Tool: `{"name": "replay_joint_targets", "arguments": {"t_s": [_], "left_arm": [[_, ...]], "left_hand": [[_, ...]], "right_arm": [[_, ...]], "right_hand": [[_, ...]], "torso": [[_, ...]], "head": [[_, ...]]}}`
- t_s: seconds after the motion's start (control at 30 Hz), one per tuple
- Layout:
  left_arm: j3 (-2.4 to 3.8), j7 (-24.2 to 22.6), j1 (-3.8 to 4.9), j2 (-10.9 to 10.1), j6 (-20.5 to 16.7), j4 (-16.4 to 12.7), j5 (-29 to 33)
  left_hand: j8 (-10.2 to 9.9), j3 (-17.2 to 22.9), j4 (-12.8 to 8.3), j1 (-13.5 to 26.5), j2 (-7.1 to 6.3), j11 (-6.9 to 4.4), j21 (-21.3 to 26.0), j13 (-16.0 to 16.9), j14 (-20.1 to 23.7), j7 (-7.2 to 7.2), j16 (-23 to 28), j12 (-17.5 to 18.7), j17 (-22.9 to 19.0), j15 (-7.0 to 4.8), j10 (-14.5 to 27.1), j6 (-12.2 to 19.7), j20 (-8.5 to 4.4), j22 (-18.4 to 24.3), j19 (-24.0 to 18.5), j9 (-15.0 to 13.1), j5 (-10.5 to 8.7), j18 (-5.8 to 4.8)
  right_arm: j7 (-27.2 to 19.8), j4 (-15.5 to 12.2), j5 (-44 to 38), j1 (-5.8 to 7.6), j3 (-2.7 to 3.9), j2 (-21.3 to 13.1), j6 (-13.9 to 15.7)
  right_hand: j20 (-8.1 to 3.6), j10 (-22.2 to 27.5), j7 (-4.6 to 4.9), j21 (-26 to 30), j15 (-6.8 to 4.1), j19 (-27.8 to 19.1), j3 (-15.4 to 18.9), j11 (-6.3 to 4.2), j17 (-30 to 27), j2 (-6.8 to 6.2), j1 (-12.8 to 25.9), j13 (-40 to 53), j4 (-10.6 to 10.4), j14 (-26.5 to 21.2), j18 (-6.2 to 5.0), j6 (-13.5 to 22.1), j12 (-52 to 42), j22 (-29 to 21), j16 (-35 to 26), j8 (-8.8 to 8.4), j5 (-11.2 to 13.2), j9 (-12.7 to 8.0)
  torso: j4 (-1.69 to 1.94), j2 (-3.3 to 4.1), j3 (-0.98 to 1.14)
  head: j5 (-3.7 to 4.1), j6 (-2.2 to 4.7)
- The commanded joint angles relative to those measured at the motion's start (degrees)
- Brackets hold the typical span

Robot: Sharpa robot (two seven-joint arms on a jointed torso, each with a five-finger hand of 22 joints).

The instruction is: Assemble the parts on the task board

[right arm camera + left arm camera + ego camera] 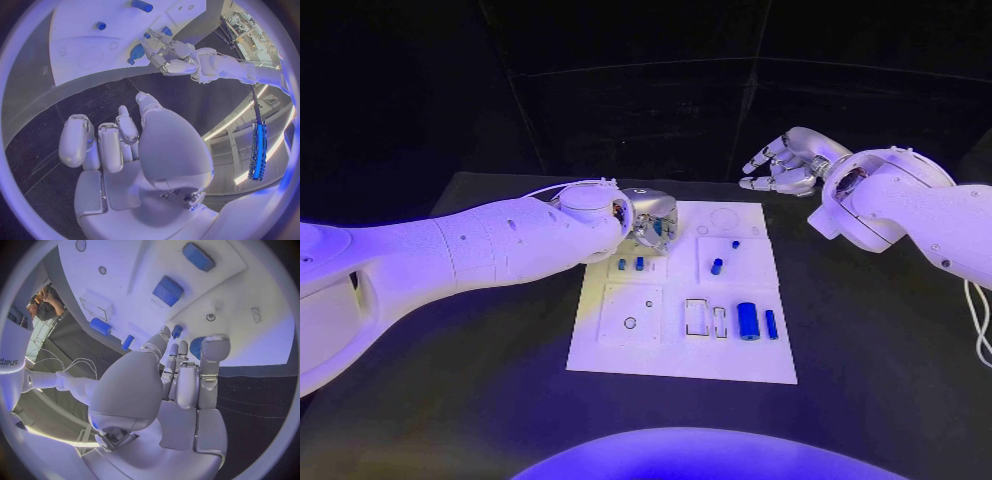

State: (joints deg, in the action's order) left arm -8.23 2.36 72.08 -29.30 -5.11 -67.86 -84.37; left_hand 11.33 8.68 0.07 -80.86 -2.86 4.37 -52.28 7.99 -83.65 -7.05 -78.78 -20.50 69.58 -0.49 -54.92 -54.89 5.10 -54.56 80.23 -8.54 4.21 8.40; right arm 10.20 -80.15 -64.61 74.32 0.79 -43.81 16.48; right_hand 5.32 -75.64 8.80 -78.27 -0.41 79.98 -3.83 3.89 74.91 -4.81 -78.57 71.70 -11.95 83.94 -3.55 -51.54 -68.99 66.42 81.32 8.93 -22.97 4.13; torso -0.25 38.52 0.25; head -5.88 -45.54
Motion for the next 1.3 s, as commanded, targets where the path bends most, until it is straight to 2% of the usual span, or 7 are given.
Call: {"name": "replay_joint_targets", "arguments": {"t_s": [0.03,0.27,0.57,0.87,0.97,1.13,1.3], "left_arm": [[0.0,0.2,0.08,0.2,1.7,0.2,-1.3],[-0.1,0.6,0.06,0.5,3.0,0.6,-1.4],[-0.17,1.2,0.03,0.8,4.1,1.0,-1.4],[-0.22,1.6,-0.06,1.3,4.7,1.6,-1.4],[-0.25,1.6,-0.1,1.4,4.8,1.8,-1.4],[-0.31,1.6,-0.16,1.5,4.4,2.0,-1.4],[-0.33,1.0,-0.18,1.3,2.4,1.9,-1.4]], "left_hand": [[-0.4,0.7,-0.1,-0.3,0.46,-0.05,-0.8,-0.4,-0.8,0.13,-0.3,0.5,0.1,-0.13,-0.9,-0.8,-0.03,-0.7,0.5,0.2,0.09,-0.85],[-0.9,2.9,-0.5,-0.8,0.71,-0.28,-2.5,-1.7,-1.1,0.28,-0.5,2.1,0.0,-0.3,-3.2,-2.3,-0.18,-2.5,1.1,0.7,0.12,-1.13],[-1.8,5.3,-0.7,-0.3,0.03,-0.26,-3.0,-3.1,-1.2,0.17,-0.6,4.2,-0.3,-0.27,-4.7,-3.1,-0.24,-3.2,1.1,1.4,0.09,-1.2],[-2.2,6.1,-0.8,-0.1,-0.09,-0.17,-3.4,-3.4,-1.2,0.05,-0.7,4.8,-0.4,-0.19,-5.1,-3.3,-0.18,-3.7,1.2,1.6,0.1,-1.28],[-2.4,7.2,-0.9,-0.1,0.04,-0.11,-3.8,-3.7,-1.3,-0.05,-0.8,5.3,-0.4,-0.12,-5.7,-3.6,-0.1,-4.2,1.3,1.8,0.12,-1.37],[-2.2,9.8,-1.6,-0.8,1.12,-0.54,-6.8,-3.7,-1.3,-0.12,-0.9,5.3,-0.5,-0.44,-8.3,-5.2,-0.26,-7.0,2.1,1.8,-0.03,-1.88],[-1.7,12.8,-2.9,-1.6,1.94,-0.92,-8.8,-3.5,-1.4,-0.05,-1.1,5.8,-0.4,-0.77,-10.6,-7.2,-0.61,-9.0,2.5,1.6,-0.11,-2.22]], "right_arm": [[-0.5,0.0,-0.2,0.11,0.04,0.0,-0.3],[-0.5,0.0,-0.2,0.11,0.04,0.1,-0.3],[-0.5,0.0,-0.2,0.1,0.04,0.1,-0.3],[-0.5,-0.1,-0.2,0.1,0.04,0.1,-0.3],[-0.5,-0.1,-0.2,0.1,0.04,0.1,-0.3],[-0.5,-0.1,-0.2,0.1,0.04,0.2,-0.4],[-0.5,-0.1,-0.2,0.1,0.04,0.2,-0.3]], "right_hand": [[-0.06,0.4,0.13,0.2,-0.31,-0.3,0.0,-0.08,2.4,0.1,-0.4,-0.1,-0.3,3.2,-1.06,0.4,-0.1,0.0,-0.3,0.2,-0.2,-0.1],[-0.06,0.4,0.13,0.2,-0.31,-0.3,0.0,-0.08,2.4,0.14,-0.4,0.0,-0.3,3.2,-1.07,0.4,-0.1,0.0,-0.4,0.22,-0.3,-0.1],[-0.06,0.4,0.13,0.2,-0.31,-0.3,0.0,-0.08,2.4,0.14,-0.4,0.0,-0.3,3.2,-1.07,0.4,-0.1,0.0,-0.4,0.22,-0.3,-0.1],[-0.06,0.4,0.13,0.2,-0.31,-0.3,0.0,-0.08,2.4,0.14,-0.4,0.0,-0.3,3.2,-1.07,0.4,-0.1,0.0,-0.4,0.22,-0.3,-0.1],[-0.06,0.4,0.13,0.2,-0.31,-0.3,0.0,-0.08,2.4,0.14,-0.4,0.0,-0.3,3.2,-1.07,0.4,-0.1,0.0,-0.4,0.22,-0.3,-0.1],[-0.06,0.3,0.12,0.2,-0.32,-0.3,0.0,-0.09,2.4,0.18,-0.5,0.1,-0.3,3.2,-1.06,0.4,-0.2,0.0,-0.4,0.25,-0.3,-0.1],[-0.06,0.3,0.12,0.2,-0.32,-0.3,0.0,-0.09,2.4,0.18,-0.5,0.1,-0.3,3.2,-1.06,0.4,-0.2,0.0,-0.4,0.25,-0.3,-0.1]], "torso": [[0.01,-0.05,0.0],[0.05,-0.03,0.03],[0.06,-0.04,0.0],[0.03,0.02,-0.01],[0.04,-0.02,0.02],[0.06,-0.04,0.02],[0.07,-0.08,0.02]], "head": [[0.1,-0.04],[0.14,-0.12],[0.24,-0.25],[0.3,-0.44],[0.33,-0.5],[0.39,-0.55],[0.35,-0.58]]}}
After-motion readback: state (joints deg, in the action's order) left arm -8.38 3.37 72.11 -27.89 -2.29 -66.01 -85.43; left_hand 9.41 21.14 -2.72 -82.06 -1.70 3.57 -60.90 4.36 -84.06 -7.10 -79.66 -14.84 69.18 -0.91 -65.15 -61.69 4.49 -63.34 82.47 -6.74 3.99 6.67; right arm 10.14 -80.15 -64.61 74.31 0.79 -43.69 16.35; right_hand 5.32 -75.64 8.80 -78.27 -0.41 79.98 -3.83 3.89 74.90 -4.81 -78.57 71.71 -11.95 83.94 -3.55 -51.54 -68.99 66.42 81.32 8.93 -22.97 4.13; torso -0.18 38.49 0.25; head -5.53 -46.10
